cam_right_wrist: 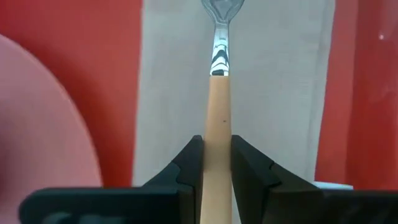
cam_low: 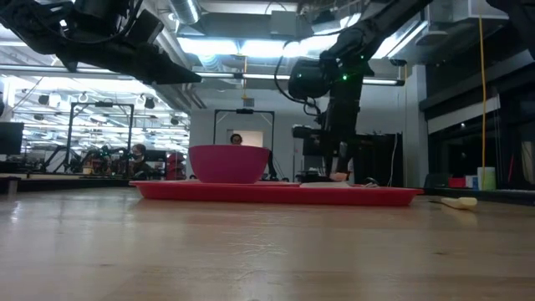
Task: Set up tray
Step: Put the orange fork on top of the brown napkin on the red serving tray
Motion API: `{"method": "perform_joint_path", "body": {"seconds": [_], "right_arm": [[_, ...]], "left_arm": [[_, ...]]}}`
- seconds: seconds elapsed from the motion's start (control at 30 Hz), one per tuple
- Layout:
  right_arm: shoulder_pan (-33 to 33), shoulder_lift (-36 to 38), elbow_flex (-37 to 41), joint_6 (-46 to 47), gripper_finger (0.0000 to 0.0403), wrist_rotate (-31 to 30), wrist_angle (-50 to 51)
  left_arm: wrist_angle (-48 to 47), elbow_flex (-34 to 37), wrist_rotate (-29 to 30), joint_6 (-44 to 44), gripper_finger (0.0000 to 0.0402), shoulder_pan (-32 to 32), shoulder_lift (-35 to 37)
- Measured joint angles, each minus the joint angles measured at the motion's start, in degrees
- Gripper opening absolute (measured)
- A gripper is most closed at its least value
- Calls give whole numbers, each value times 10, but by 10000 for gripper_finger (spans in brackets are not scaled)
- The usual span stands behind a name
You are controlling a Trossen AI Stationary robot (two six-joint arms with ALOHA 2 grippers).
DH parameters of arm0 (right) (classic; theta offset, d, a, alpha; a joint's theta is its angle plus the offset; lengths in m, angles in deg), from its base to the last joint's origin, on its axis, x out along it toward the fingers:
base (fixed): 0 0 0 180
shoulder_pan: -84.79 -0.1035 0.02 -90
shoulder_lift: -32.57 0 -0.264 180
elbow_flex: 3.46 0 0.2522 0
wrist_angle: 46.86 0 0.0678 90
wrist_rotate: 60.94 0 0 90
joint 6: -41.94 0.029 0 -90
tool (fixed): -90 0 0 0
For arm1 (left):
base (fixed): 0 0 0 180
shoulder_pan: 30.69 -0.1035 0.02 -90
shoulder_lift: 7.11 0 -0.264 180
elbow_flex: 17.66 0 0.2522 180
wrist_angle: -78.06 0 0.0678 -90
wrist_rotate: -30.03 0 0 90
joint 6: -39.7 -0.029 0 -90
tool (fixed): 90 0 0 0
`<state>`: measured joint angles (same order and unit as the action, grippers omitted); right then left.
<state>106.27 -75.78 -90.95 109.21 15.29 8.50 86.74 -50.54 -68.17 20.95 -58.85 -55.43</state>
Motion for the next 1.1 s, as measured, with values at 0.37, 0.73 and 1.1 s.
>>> {"method": "perform_joint_path", "body": {"seconds": [0.37,0.73,1.1], "right_arm": [[0,-24,0,0,62,20,-12],[0,-25,0,2,62,17,2],[0,-25,0,2,62,14,3]], "left_arm": [[0,0,0,0,8,0,0],[0,0,0,0,4,0,0],[0,0,0,1,2,0,0]]}}
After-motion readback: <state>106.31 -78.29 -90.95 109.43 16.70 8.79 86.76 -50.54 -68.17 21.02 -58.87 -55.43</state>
